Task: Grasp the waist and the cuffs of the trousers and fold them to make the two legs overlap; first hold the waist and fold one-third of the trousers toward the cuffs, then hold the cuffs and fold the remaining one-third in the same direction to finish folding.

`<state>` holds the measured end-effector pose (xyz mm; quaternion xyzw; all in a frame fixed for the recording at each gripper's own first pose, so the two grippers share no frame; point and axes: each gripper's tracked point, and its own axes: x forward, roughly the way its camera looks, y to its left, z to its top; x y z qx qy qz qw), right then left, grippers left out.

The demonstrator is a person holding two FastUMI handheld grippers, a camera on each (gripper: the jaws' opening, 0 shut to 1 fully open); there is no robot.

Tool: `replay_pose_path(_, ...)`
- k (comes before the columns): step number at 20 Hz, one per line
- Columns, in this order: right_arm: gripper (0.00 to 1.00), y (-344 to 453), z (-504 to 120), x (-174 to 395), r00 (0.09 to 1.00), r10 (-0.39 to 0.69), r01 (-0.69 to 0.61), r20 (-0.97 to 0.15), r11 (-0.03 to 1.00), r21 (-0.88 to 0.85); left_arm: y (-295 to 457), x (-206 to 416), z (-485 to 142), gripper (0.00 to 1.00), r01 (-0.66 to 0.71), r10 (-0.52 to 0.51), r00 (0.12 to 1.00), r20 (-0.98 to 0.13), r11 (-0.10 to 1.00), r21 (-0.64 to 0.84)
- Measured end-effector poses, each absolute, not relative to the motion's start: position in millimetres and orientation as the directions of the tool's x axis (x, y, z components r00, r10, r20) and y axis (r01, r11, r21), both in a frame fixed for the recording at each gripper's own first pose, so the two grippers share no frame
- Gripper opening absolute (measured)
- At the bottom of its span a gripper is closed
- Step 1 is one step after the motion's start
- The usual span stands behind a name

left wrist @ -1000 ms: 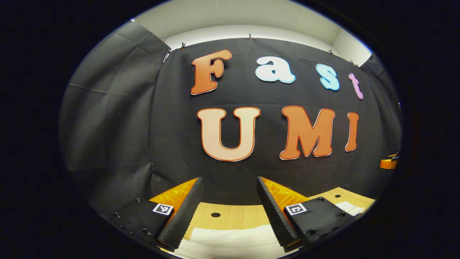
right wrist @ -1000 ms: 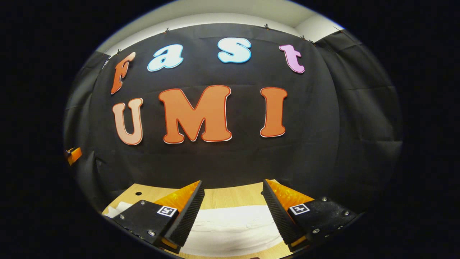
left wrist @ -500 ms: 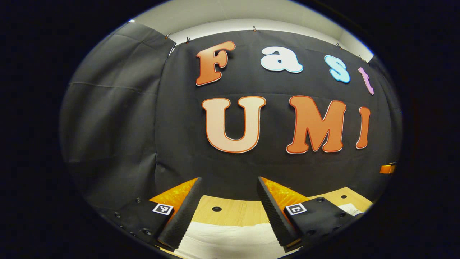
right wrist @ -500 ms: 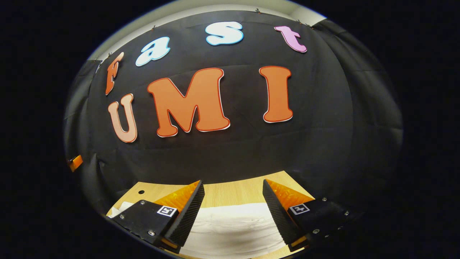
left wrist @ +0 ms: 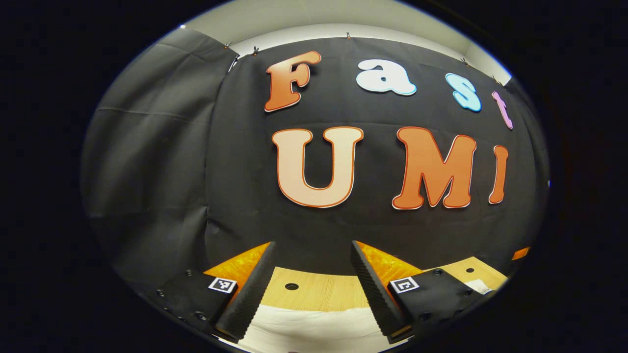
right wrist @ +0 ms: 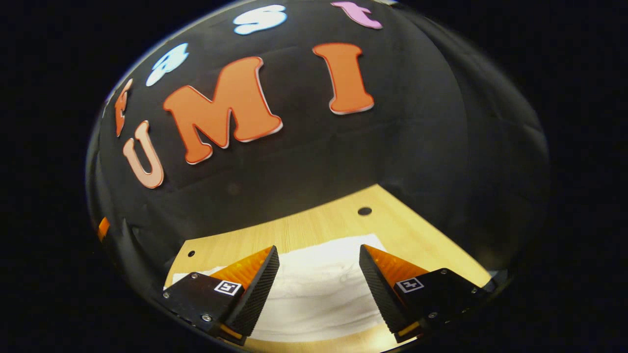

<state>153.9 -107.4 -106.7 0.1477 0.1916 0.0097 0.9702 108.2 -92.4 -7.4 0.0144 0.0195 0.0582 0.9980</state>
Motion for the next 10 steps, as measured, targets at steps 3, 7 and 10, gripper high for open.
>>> replay_pose_path(3,0.99,-127,-163,150,0.871,0.053,0.163,-0.488,0.906,0.39,-83,110,-15,0.98,-0.127,0.128,0.99,-0.054,0.992,0.02)
replay_pose_path(7,0.99,-126,-222,135,0.787,0.123,0.298,-0.605,0.782,0.548,-67,109,-24,0.98,-0.149,0.148,0.986,-0.076,0.989,-0.009)
replay_pose_path(10,0.99,-145,-260,109,0.73,0.125,0.384,-0.672,0.739,0.554,-55,106,-32,0.98,-0.173,0.171,0.98,-0.099,0.985,-0.02)
